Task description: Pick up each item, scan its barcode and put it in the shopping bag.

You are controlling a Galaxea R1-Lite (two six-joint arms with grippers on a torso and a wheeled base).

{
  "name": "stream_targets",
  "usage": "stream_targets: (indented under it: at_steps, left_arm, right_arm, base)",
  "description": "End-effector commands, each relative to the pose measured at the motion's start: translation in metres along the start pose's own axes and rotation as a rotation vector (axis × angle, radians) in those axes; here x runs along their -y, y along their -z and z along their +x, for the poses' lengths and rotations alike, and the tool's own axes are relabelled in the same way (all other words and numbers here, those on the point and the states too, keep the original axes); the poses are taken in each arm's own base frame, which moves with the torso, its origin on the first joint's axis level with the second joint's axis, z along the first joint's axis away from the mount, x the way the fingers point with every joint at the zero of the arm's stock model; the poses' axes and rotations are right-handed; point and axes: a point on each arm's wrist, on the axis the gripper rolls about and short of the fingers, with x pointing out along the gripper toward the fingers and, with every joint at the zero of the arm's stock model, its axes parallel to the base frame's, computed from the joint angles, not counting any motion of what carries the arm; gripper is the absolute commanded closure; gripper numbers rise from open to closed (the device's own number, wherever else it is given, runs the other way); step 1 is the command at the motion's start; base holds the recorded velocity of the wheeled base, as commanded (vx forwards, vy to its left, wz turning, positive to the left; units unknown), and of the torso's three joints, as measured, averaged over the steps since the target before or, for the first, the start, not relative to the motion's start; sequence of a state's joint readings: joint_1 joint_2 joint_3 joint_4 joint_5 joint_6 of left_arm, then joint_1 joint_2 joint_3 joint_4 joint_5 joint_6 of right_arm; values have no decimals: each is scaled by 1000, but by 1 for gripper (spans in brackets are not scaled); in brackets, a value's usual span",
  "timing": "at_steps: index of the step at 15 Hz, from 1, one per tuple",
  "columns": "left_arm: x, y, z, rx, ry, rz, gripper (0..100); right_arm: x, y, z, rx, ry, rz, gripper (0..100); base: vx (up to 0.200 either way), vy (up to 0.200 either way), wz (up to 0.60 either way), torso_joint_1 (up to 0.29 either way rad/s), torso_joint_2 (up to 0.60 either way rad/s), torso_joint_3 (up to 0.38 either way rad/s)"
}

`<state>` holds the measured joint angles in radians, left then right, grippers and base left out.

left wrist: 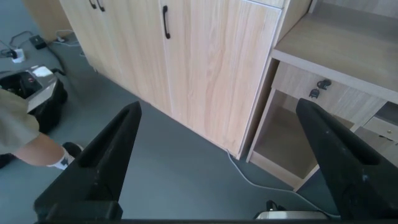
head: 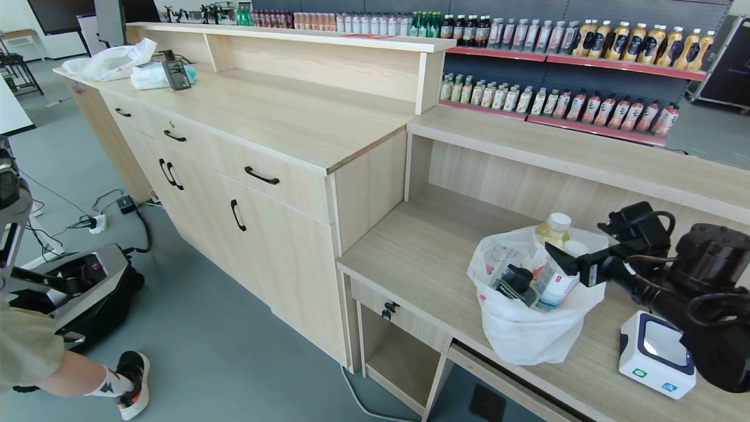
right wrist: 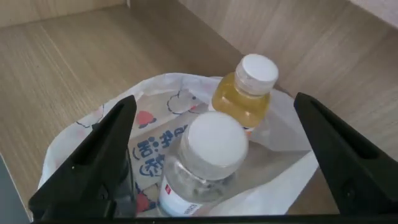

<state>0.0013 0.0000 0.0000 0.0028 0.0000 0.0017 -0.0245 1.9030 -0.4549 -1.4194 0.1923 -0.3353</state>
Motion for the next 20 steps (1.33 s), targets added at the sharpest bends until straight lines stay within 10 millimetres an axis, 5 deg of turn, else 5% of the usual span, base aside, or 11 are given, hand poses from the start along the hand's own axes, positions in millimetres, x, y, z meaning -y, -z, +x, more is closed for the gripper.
stream_targets:
  at_steps: [1, 5, 10, 20]
  left_arm:
    - [0, 0, 0, 1, 0, 0, 0]
    - [0, 0, 0, 0, 0, 0, 0]
    - [0, 0, 0, 0, 0, 0, 0]
    - [0, 0, 0, 0, 0, 0, 0]
  right_arm:
    - [18, -38, -33, 78, 73, -50, 0]
    - [44, -61, -68, 68, 186, -205, 0]
    - [54, -96, -114, 67, 254, -77, 0]
    - [4, -96, -235, -12, 397, 125, 0]
  base:
    - [0, 0, 0, 0, 0, 0]
    - [0, 0, -300, 0, 2, 0]
    - [0, 0, -600, 1, 1, 3]
    - [0, 0, -540, 1, 1, 4]
